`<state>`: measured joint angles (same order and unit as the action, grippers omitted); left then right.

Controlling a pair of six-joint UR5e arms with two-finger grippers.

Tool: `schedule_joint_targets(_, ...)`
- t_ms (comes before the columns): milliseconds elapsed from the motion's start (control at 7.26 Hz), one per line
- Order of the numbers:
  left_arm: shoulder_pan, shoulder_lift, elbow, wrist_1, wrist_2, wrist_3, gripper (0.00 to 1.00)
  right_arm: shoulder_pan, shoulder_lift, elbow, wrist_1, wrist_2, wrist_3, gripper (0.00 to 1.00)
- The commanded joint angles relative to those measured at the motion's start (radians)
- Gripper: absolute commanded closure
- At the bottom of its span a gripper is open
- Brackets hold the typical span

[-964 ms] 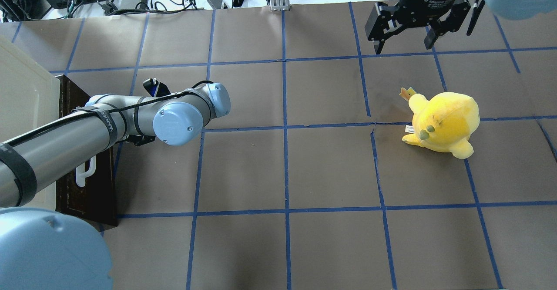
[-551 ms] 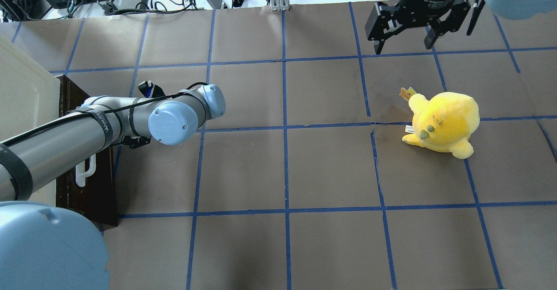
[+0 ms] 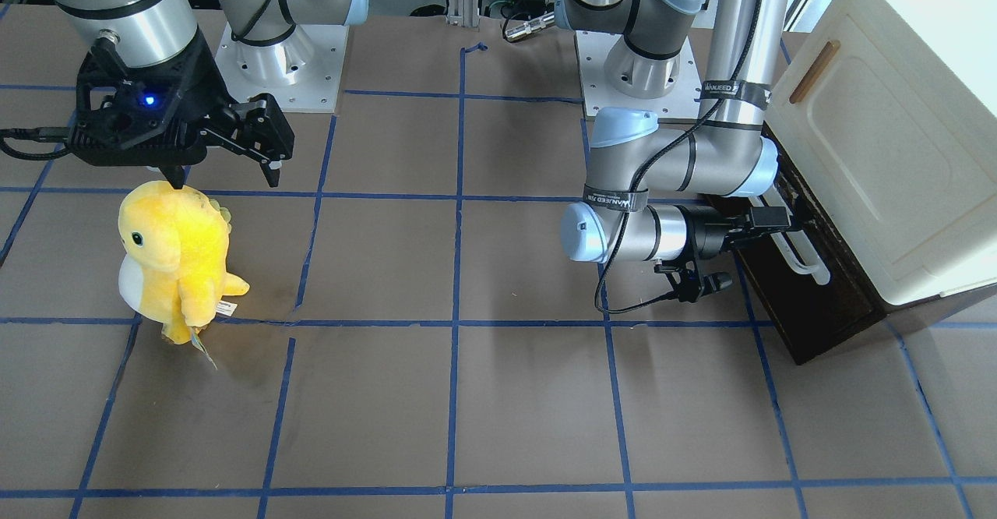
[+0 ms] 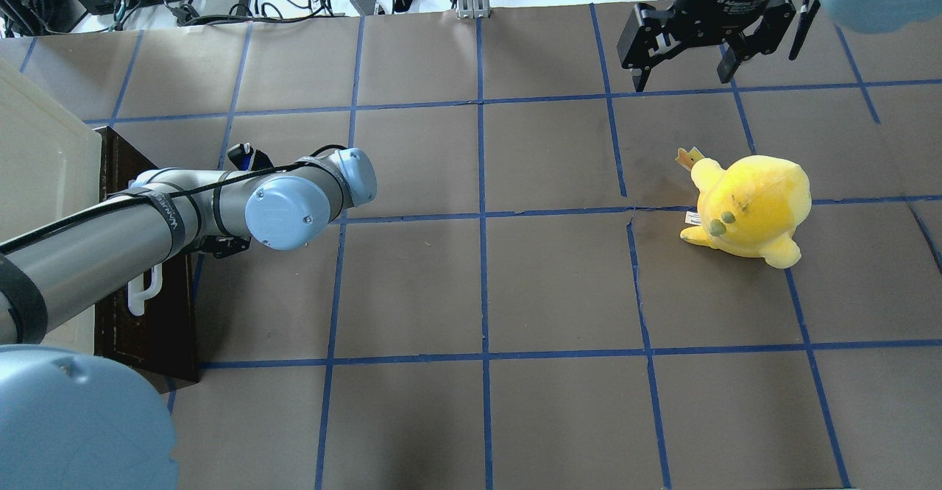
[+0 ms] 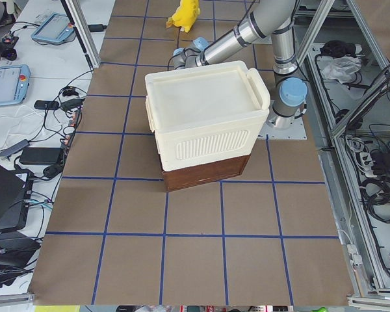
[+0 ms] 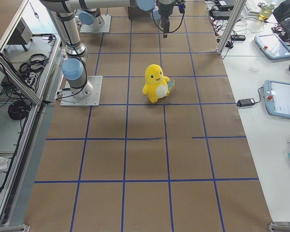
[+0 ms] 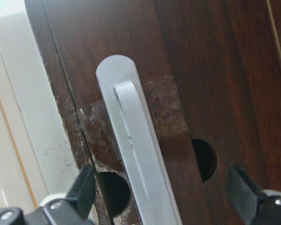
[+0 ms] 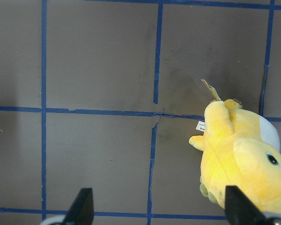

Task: Pull drawer sideways
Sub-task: 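Close the left gripper around the white drawer handle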

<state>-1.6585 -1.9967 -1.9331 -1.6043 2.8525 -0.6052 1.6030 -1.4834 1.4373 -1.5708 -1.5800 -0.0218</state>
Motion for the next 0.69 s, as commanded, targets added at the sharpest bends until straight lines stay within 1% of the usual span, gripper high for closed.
schedule_joint_targets(0, 0.0, 0.009, -0.001, -0.019, -0.007, -0.001, 0.35, 0.0, 0.0, 0.0, 0.0, 0.0, 0.0, 0.0)
schedule_joint_targets(551, 0.0, 0.006, 0.0, -0.019, -0.007, -0.018, 0.38, 0.0, 0.0, 0.0, 0.0, 0.0, 0.0, 0.0)
